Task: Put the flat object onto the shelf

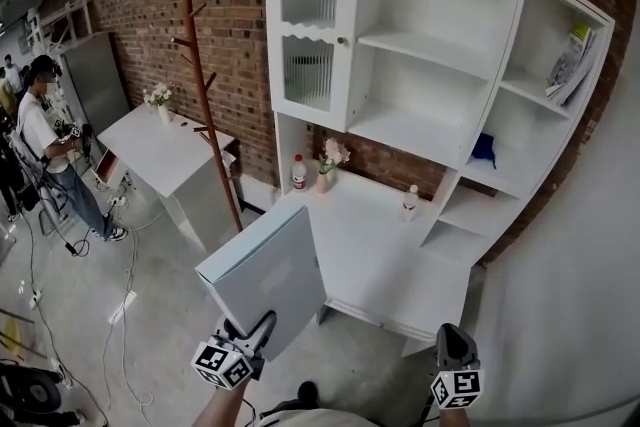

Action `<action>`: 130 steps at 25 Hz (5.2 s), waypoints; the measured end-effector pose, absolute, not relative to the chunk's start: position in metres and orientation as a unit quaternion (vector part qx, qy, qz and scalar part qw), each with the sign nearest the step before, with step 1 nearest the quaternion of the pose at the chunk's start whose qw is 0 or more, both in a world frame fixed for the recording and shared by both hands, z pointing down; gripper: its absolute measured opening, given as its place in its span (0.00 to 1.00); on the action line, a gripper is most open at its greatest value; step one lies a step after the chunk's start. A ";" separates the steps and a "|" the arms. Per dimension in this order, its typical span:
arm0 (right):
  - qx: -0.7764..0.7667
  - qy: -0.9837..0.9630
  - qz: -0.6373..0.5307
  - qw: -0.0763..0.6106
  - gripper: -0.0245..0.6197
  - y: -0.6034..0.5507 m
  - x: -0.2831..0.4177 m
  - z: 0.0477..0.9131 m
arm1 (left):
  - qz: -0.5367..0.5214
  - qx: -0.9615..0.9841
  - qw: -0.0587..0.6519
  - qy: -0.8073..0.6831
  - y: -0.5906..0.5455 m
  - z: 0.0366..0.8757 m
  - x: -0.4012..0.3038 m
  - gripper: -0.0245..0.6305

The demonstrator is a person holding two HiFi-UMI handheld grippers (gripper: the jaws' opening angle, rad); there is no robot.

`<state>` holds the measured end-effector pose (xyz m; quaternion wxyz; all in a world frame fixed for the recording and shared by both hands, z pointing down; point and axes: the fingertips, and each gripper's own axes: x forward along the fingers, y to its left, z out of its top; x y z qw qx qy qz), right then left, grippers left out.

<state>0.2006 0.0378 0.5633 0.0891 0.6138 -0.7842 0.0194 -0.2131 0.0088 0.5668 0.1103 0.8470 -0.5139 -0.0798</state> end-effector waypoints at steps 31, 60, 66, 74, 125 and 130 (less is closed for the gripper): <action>0.637 -0.764 0.022 0.098 0.09 -0.043 0.179 0.564 | -0.071 0.868 0.131 -0.474 -0.100 0.577 -0.220 0.47; 0.586 -0.805 0.002 0.087 0.09 -0.209 0.270 0.556 | -0.150 0.843 0.141 -0.497 -0.236 0.523 -0.100 0.47; 0.576 -0.813 -0.001 0.085 0.09 -0.229 0.287 0.557 | -0.175 0.844 0.133 -0.489 -0.259 0.504 -0.072 0.47; 0.576 -0.814 -0.002 0.078 0.09 -0.242 0.302 0.553 | -0.200 0.840 0.133 -0.486 -0.285 0.480 -0.050 0.47; 0.624 -0.778 -0.033 0.068 0.09 -0.275 0.271 0.509 | -0.332 0.805 0.316 -0.377 -0.451 0.421 0.032 0.47; 0.616 -0.783 -0.039 0.071 0.09 -0.278 0.266 0.507 | -0.320 0.812 0.305 -0.382 -0.458 0.422 0.047 0.47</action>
